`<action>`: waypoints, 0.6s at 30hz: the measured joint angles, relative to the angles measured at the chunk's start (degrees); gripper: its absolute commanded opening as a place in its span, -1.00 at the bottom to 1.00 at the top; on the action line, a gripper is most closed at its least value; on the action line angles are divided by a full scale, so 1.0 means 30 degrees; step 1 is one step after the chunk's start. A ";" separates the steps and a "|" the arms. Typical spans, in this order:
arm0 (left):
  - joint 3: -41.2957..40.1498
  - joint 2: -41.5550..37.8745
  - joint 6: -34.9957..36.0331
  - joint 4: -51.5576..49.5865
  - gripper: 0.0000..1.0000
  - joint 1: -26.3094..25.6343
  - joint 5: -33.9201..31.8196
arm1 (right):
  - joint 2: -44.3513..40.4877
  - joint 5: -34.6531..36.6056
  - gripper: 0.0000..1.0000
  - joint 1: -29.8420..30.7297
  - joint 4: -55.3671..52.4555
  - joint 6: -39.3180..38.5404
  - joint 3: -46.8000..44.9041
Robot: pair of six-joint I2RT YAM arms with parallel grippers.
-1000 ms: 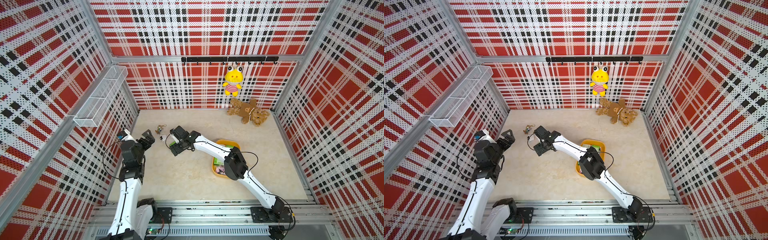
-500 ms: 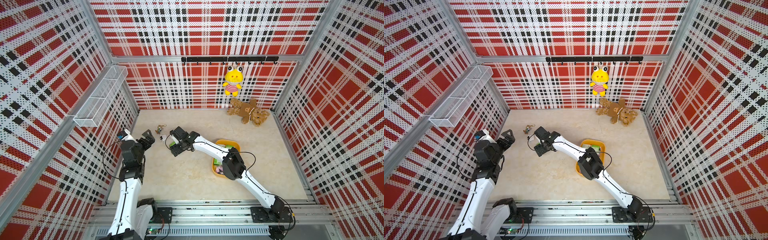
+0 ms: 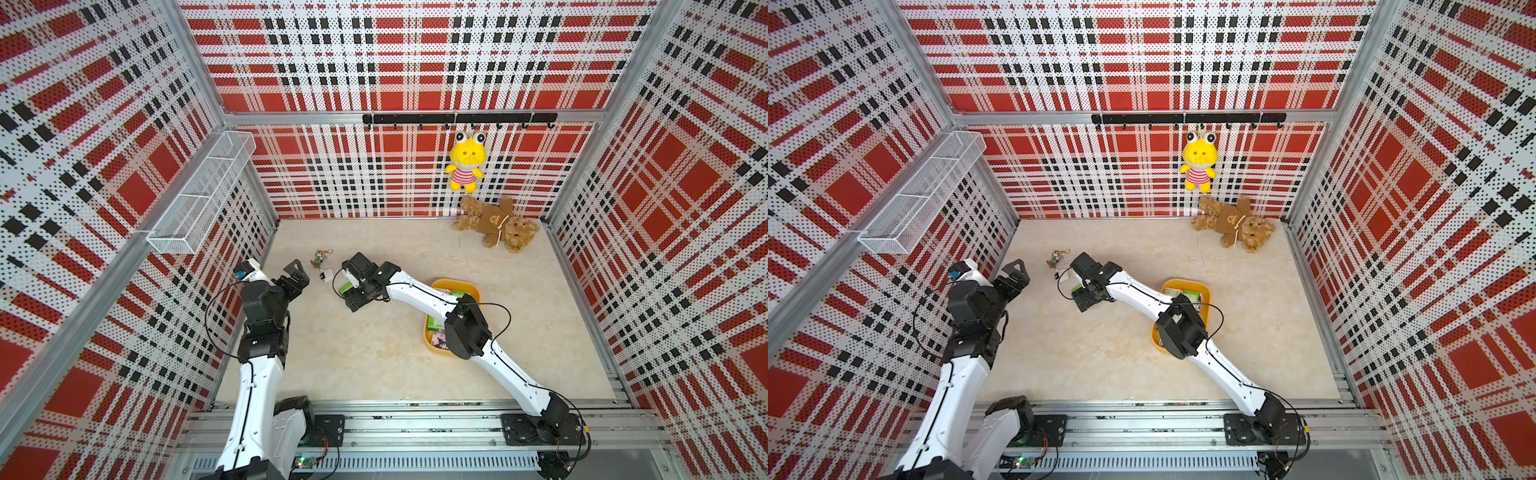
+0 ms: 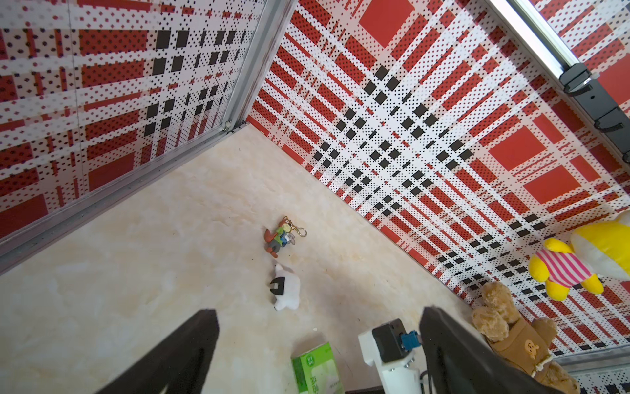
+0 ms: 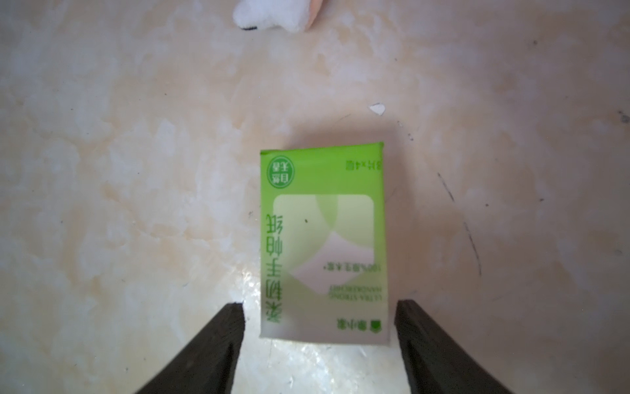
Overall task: Put the pocket tissues into the storage box
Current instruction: Pick up the pocket tissues from the center of the board.
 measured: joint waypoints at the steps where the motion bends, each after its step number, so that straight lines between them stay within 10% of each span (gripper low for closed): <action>1: 0.0000 0.0000 0.0015 -0.0007 1.00 0.0007 0.0007 | 0.0015 0.0007 0.49 0.0000 0.0000 0.0000 0.0029; 18: 0.0000 -0.0007 0.0153 -0.0109 0.99 0.0197 0.0044 | 0.0306 0.0007 0.02 -0.0007 -0.0117 0.0007 0.0321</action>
